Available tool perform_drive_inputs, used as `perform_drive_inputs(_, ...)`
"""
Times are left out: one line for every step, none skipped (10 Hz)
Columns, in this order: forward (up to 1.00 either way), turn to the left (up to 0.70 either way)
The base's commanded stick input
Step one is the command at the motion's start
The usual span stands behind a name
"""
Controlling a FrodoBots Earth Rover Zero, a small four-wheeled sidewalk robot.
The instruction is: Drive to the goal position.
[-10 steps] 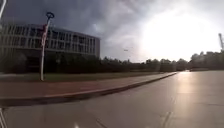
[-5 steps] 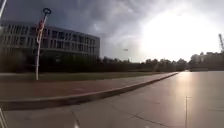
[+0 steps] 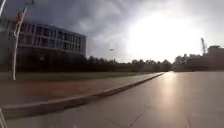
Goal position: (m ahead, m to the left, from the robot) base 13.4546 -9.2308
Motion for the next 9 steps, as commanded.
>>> perform_drive_inputs(0.7, -0.35)
perform_drive_inputs(0.7, -0.35)
perform_drive_inputs(0.7, -0.35)
perform_drive_inputs(0.7, -0.35)
perform_drive_inputs(0.7, -0.35)
perform_drive_inputs(0.7, -0.35)
perform_drive_inputs(0.7, -0.35)
perform_drive_inputs(0.7, -0.35)
perform_drive_inputs(0.7, -0.35)
